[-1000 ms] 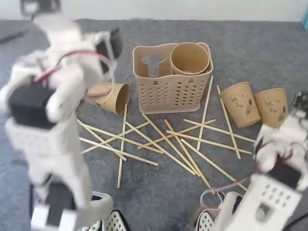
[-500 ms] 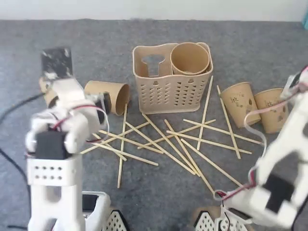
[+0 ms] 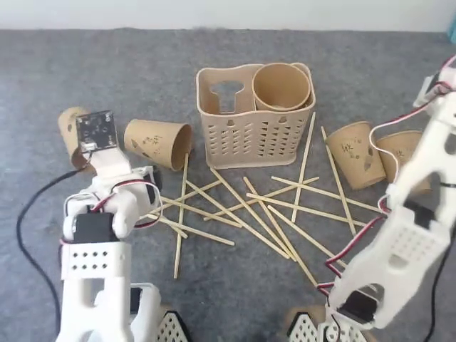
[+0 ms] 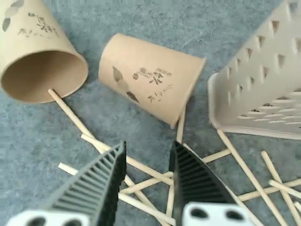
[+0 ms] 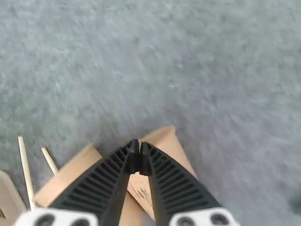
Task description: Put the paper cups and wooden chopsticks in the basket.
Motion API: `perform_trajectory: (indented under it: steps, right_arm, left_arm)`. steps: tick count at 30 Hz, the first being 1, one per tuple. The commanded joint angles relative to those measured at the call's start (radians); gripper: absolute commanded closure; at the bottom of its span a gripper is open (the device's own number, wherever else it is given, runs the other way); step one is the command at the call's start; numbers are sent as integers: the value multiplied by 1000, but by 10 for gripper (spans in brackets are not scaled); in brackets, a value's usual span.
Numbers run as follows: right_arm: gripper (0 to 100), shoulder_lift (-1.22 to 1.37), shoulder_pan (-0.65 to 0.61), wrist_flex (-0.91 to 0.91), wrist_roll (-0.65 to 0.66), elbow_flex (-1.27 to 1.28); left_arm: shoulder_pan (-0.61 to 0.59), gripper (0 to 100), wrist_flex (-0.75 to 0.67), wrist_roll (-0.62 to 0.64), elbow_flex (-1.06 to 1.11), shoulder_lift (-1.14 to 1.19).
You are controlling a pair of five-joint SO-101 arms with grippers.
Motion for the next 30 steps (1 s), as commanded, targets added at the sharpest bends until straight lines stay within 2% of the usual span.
perform_trajectory:
  steps: [1,5,9,12,16,23,30]
  right_arm:
    - [991,127,-50,-16,-35,-196]
    - [991,265,-64,-10,-28,-322]
    - [991,341,-61,74,14,-407]
    - [991,361,-53,163,83,-428]
    - [991,332,-10,255,112,-459]
    - [991,226,51,254,229,-279]
    - [991,105,54,254,235,-107]
  left_arm:
    - [8,855,-54,-9,8,-25]
    - [37,855,-54,-9,25,-26]
    - [32,855,-69,-9,30,-26]
    - [32,855,-81,-9,31,-23]
    - [34,855,-81,-9,31,-23]
    - [32,855,-81,-9,31,-23]
    - [32,855,-78,-9,31,-23]
